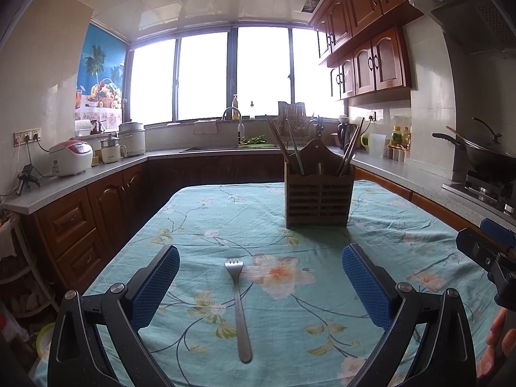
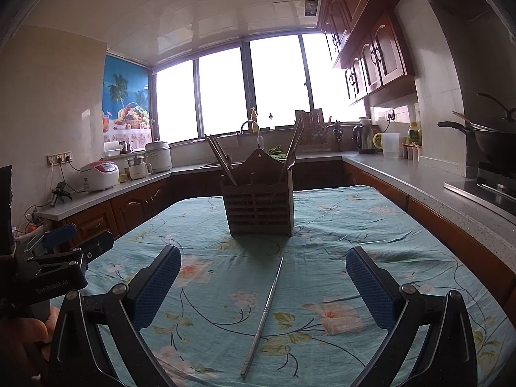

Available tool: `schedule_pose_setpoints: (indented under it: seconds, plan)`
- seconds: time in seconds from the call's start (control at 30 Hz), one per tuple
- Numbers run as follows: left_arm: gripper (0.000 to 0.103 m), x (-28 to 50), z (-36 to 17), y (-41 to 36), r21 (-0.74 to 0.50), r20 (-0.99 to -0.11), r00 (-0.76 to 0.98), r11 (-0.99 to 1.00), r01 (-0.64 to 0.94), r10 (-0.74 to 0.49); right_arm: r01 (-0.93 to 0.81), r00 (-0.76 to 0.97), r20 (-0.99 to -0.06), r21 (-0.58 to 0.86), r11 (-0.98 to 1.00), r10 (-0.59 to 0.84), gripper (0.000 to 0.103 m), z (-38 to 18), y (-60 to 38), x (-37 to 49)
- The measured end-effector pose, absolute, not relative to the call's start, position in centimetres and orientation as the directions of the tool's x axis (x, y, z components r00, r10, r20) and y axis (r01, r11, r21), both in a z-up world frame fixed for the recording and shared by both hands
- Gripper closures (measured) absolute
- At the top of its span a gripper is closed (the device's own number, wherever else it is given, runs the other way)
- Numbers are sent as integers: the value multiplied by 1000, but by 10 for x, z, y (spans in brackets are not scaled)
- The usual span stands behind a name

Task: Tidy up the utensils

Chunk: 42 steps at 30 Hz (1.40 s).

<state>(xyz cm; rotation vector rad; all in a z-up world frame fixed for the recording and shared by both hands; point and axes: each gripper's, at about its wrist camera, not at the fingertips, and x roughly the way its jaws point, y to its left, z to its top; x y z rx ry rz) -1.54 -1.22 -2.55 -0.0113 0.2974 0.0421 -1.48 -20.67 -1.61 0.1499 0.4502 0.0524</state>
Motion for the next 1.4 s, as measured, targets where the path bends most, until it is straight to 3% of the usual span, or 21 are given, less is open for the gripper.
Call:
schedule_pose_setpoints:
  seconds: [1.4]
  plan:
    - [1, -17, -22, -24, -10, -296, 955, 999, -41, 36, -13, 900, -426, 175, 985, 88, 0, -13, -211, -16]
